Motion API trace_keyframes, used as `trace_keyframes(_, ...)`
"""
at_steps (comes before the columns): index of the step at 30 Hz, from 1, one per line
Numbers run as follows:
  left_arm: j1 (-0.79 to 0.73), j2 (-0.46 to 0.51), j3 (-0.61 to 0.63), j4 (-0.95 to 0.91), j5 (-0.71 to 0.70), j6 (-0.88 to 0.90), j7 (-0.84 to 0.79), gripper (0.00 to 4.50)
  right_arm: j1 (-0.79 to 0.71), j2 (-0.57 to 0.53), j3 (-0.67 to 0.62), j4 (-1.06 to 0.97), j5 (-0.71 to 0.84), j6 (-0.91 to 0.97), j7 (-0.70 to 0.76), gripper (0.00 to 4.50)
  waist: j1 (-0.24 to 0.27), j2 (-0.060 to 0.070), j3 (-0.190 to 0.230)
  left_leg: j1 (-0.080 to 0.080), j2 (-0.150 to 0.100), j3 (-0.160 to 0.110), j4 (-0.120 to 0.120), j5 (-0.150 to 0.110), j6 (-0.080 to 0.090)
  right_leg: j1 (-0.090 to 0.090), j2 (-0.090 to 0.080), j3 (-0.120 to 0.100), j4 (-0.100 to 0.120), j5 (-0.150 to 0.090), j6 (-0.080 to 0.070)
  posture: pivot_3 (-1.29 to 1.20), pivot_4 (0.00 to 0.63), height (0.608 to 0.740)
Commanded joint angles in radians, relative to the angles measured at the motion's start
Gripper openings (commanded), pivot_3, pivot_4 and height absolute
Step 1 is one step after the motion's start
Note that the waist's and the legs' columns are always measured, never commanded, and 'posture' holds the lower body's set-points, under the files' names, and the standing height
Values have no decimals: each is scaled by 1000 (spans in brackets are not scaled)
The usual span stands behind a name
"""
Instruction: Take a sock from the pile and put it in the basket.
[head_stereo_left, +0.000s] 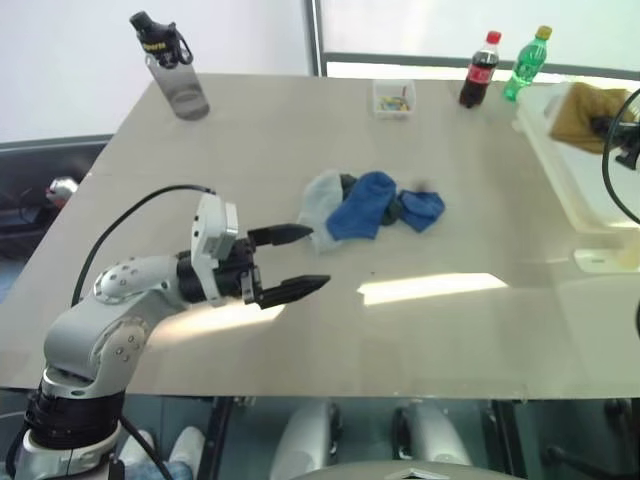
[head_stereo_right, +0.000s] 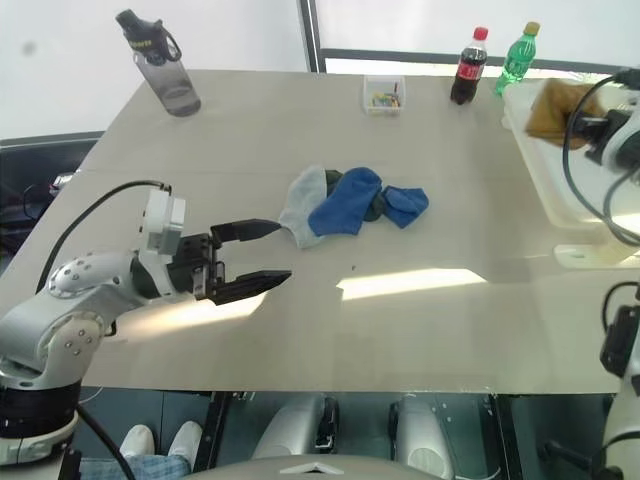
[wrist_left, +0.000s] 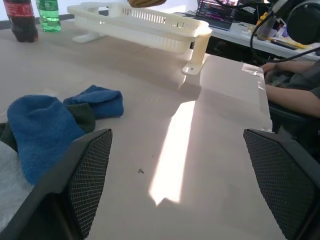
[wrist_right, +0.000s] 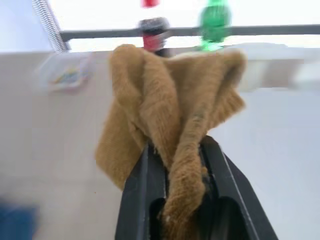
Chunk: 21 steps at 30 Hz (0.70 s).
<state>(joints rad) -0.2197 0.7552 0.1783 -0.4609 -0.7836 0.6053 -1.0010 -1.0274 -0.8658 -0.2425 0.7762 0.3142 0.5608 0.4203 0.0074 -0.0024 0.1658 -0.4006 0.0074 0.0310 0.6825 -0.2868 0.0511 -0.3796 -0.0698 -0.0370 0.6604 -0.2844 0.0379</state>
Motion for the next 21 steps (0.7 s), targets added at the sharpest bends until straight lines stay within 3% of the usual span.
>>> trace_keyframes(1,-16,6,-16,3,11,-22,-18,4500,-90,13,13,226,-95,-224,-76,503,-6,0,0,0,0,0,0,0,0,0,0,0,0,0,0,0,150,740)
trace_keyframes(5,-41,3,-24,23,24,-34,-23,4500,-135,24,15,404,-155,-353,-136,2286,-18,1,1,0,0,1,-1,0,0,0,0,1,-1,0,0,0,150,740)
trace_keyframes(10,-34,3,-17,12,19,-34,-20,4500,-154,17,63,448,-230,-416,-84,4472,-24,4,3,0,1,3,-1,0,0,-2,0,3,0,0,0,0,150,740)
trace_keyframes(21,-32,-6,-35,19,43,-49,-20,4500,-119,-48,173,374,-362,-456,95,4472,-19,4,4,1,2,4,0,0,-1,-2,1,4,1,0,0,0,150,740)
